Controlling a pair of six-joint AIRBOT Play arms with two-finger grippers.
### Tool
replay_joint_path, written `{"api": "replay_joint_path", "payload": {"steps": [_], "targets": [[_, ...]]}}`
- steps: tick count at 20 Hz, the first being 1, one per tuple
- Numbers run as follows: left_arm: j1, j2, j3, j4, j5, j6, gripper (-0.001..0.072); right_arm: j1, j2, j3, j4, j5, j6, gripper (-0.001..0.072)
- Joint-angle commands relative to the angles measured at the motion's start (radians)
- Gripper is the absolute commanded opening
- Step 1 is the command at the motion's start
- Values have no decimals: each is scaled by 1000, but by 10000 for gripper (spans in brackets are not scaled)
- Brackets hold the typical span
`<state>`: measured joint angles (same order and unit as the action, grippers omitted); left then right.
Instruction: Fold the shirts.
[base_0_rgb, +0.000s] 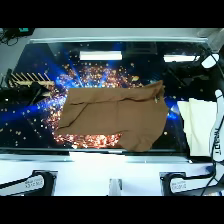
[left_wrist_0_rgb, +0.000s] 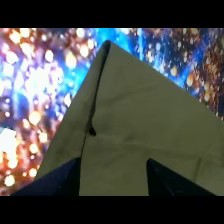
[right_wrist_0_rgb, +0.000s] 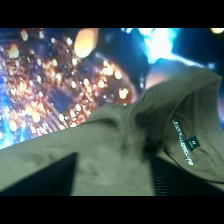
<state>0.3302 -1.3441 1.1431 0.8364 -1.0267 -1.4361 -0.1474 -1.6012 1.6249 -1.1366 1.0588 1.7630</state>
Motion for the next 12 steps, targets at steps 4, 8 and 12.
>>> {"api": "replay_joint_path", "payload": {"steps": [4, 8, 12], "targets": [[101, -23, -29, 322, -494, -51, 516, -124, 11, -21, -103, 365, -110, 485], [86, -22, -229, 338, -411, -11, 515, -151, 64, -148, -97, 469, -187, 475], [50, -22, -327, 289, -296, 41, 508, -151, 137, -266, -88, 428, -198, 475]]}}
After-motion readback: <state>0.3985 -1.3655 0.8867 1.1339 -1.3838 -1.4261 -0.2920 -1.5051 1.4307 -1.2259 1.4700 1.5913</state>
